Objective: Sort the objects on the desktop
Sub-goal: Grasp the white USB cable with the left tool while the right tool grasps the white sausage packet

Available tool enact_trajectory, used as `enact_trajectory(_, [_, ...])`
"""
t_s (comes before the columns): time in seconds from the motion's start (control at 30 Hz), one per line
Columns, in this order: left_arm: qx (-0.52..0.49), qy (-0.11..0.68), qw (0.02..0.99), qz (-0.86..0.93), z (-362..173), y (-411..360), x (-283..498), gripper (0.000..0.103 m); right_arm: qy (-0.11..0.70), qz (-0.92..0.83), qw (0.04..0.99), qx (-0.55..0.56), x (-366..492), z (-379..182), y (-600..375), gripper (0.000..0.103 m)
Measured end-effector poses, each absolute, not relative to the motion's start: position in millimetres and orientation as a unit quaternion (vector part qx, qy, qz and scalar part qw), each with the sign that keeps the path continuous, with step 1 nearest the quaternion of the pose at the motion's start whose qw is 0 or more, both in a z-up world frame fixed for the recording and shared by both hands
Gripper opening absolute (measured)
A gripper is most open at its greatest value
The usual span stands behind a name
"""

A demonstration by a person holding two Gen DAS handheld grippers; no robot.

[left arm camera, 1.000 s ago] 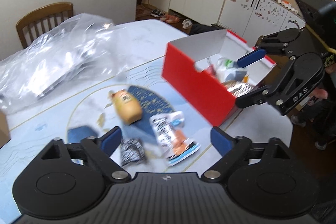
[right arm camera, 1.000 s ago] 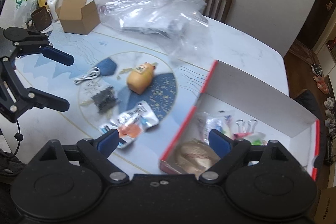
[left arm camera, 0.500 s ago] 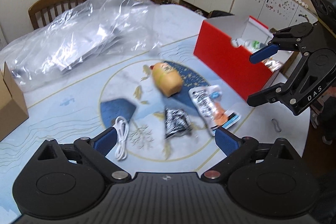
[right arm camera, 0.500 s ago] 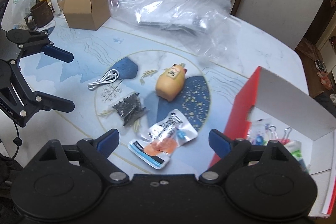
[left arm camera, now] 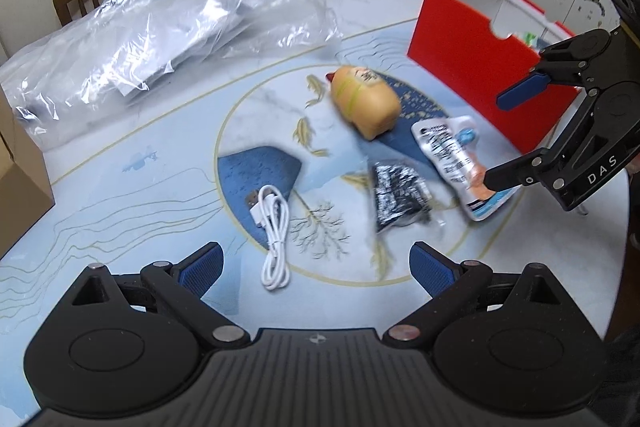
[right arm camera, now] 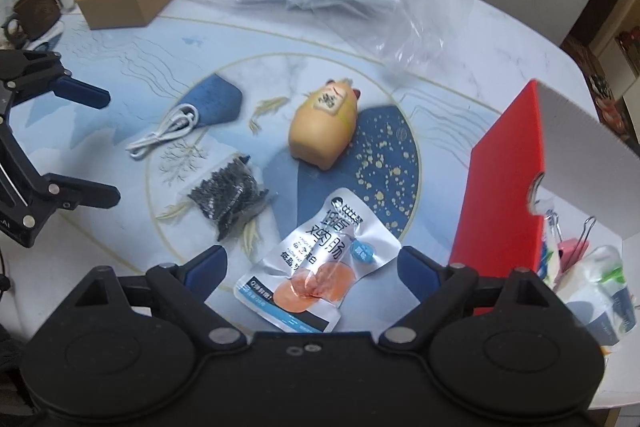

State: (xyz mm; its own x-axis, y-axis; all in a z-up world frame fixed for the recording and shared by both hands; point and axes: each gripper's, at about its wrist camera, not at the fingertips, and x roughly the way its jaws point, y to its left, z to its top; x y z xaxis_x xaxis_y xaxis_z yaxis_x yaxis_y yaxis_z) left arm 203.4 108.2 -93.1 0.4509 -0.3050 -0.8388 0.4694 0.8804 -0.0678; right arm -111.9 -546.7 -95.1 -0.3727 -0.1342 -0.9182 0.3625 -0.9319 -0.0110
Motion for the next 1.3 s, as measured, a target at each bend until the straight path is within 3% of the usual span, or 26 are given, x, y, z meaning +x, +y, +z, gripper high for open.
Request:
enact_trajectory(0.57, [0.111,0.473,0.846,-0.218,-119.8,104.2,233.7,0.099,0.072,-0.806,0.122,0.575,-134.1,-133.0,-539.1,0.09])
enact_trajectory(0.73, [0.116,0.472,0.848,-0.213,-122.5,104.3,237.8,0.094,0.065,-0.803,0.122,0.579,-140.1,-138.9,-539.6,0.09])
enact_trajectory(0.93, [0.117,0.474,0.846,-0.214,-125.9,103.3,240.3,0.084,0.065,-0.801,0.125,0.582,-145.6,-142.9,-543.3,0.086])
enact_trajectory(1.0, [0.117,0.477,0.845,-0.213,-128.4,103.6,240.2,0.074,0.071,-0.801,0.129,0.581,-145.2,-143.3,-545.6,0.086])
enact_trajectory(1.13, [0.121,0.473,0.848,-0.209,-128.4,102.7,240.8,0.07,0.075,-0.8,0.132,0.58,-145.9,-142.8,-546.3,0.082])
enact_trajectory(1.3, [0.121,0.471,0.85,-0.201,-126.0,101.9,242.0,0.048,0.077,-0.8,0.135,0.579,-146.4,-139.9,-547.4,0.072])
